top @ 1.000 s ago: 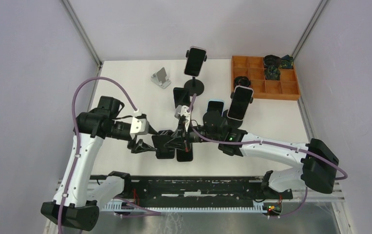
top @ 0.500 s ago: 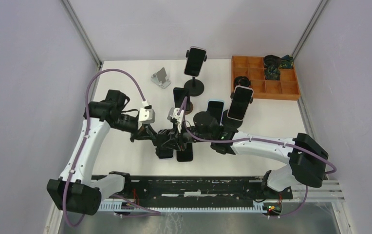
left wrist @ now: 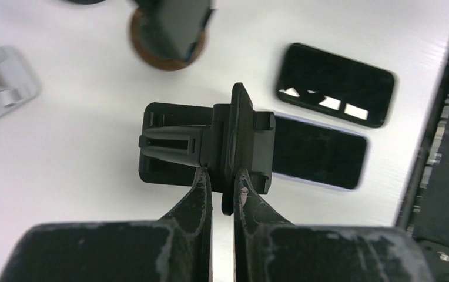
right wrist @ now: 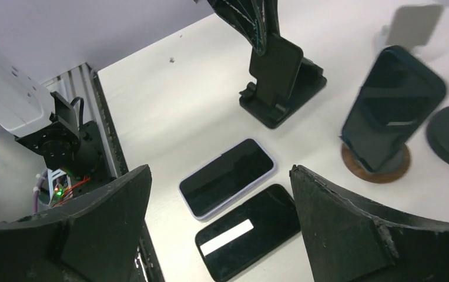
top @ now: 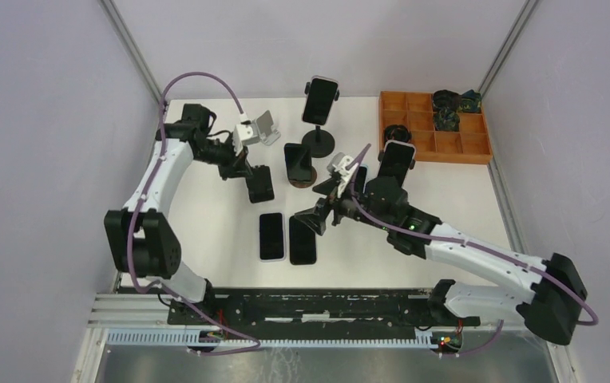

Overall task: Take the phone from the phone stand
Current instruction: Place the phone stand at the center of the board.

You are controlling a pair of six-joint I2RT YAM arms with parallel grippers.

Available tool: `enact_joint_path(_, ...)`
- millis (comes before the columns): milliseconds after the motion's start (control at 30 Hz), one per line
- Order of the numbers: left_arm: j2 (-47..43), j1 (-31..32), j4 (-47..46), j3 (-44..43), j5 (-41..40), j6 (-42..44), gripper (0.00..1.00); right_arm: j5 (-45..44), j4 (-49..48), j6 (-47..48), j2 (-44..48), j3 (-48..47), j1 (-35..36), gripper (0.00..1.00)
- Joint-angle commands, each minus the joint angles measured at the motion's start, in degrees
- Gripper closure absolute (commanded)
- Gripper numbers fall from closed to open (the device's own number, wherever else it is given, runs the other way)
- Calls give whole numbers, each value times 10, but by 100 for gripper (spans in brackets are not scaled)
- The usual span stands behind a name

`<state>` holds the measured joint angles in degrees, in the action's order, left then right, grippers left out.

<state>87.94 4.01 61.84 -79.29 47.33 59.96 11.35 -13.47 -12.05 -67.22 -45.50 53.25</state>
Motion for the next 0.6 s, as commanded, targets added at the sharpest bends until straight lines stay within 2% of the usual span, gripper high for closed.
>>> enact_joint_path(0, 62, -18, -91, -64, -35, -76, 98, -63, 51, -9, 79, 19, -15, 4)
enact_joint_path(167, 141, -20, -168, -102, -96, -153, 98, -96, 132, -17, 144, 7, -25, 2)
enact_joint_path(567, 270, -39, -224, -203, -107, -181, 98, -110, 205, -34, 184, -6, -45, 2)
